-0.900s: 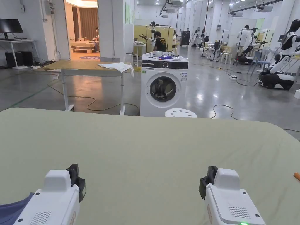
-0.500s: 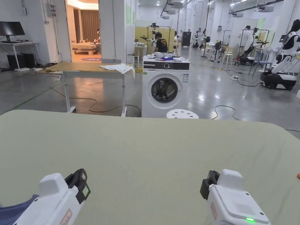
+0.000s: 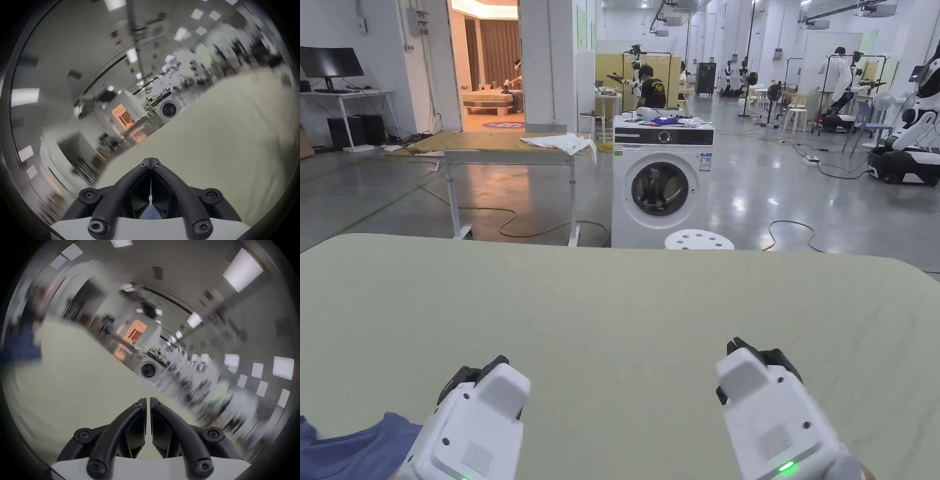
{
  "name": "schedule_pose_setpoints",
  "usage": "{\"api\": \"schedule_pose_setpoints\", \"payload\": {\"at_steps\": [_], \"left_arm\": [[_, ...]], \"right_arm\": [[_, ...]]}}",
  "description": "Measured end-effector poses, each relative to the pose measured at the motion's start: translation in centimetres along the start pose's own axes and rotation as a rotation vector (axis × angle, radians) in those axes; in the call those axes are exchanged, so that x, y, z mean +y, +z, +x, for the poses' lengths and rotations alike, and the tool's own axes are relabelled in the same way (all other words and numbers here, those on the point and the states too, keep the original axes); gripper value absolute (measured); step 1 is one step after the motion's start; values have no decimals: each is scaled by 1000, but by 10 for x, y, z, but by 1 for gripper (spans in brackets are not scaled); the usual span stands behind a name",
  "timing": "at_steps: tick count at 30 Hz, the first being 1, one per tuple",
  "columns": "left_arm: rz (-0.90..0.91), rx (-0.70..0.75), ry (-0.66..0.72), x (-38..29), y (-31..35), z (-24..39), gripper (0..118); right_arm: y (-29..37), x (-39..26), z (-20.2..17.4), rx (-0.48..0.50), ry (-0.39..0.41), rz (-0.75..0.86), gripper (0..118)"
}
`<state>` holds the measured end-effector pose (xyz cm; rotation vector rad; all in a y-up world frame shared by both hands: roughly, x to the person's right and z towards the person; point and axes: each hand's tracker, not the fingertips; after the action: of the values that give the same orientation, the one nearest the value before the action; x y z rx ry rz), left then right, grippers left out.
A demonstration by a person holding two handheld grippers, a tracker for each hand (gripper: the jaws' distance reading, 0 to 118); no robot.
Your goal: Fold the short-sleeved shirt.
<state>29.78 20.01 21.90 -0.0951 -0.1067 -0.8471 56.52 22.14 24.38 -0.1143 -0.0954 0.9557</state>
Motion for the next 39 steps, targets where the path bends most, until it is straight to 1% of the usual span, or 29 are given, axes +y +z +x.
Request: {"api": "schedule_pose_setpoints", "payload": {"at_steps": [1,2,3,4,5,6,7,9,10,11,12,14,15,16,17,19,20,23,25,27,29,30,33,36,39], "left_arm": [[-1,11,-69,-1,0,2,0],[0,24,-147,-3,-1,5,0],[8,44,-226,-7,-1,8,0],[22,53,-267,-10,-1,8,0],[35,40,-281,-13,-1,7,0],[29,33,-250,-13,-1,3,0],[26,27,-204,-11,-1,0,0],[19,-1,18,-10,-1,-15,0],[17,-28,197,-10,0,-25,0],[11,-47,374,-10,2,-36,0],[23,-55,538,-12,5,-45,0],[70,-86,799,-21,9,-55,0],[81,-92,886,-24,10,-57,0],[88,-100,963,-27,10,-59,0],[98,-106,1034,-30,10,-61,0],[93,-96,1099,-32,9,-63,0],[87,-84,1114,-30,8,-62,0],[73,-82,1118,-28,6,-67,0],[80,-89,1123,-25,8,-70,0],[80,-77,1070,-21,11,-74,0],[75,-65,982,-18,14,-77,0],[62,-68,963,-19,14,-79,0],[-9,-81,925,-24,14,-90,0],[-95,-132,942,-41,12,-107,0],[-188,-158,938,-65,11,-126,0]], "right_arm": [[-1,-2,-5,-13,118,4,4],[-3,-6,-9,2,201,7,4],[-3,-8,-10,21,215,12,4],[-2,-9,-9,33,218,14,4],[-1,-11,-7,38,173,12,4],[-1,-13,-5,45,146,14,4],[-1,-14,-4,41,94,8,4],[1,-15,1,32,-73,-12,4],[2,-18,7,32,-219,-27,4],[2,-22,12,44,-387,-45,4],[1,-25,15,50,-530,-68,4],[1,-33,18,53,-745,-93,4],[2,-36,18,44,-831,-100,4],[3,-38,18,41,-890,-100,4],[4,-39,18,21,-969,-115,4],[7,-41,20,8,-1111,-125,3],[8,-41,21,-8,-1144,-128,3],[8,-35,21,10,-1091,-106,3],[7,-34,22,23,-1076,-108,3],[6,-33,22,37,-1077,-106,3],[5,-30,21,33,-1058,-119,3],[5,-30,20,33,-1051,-122,3],[4,-28,16,32,-1016,-131,3],[2,-25,11,39,-983,-150,3],[-1,-25,7,71,-977,-163,3]]}}
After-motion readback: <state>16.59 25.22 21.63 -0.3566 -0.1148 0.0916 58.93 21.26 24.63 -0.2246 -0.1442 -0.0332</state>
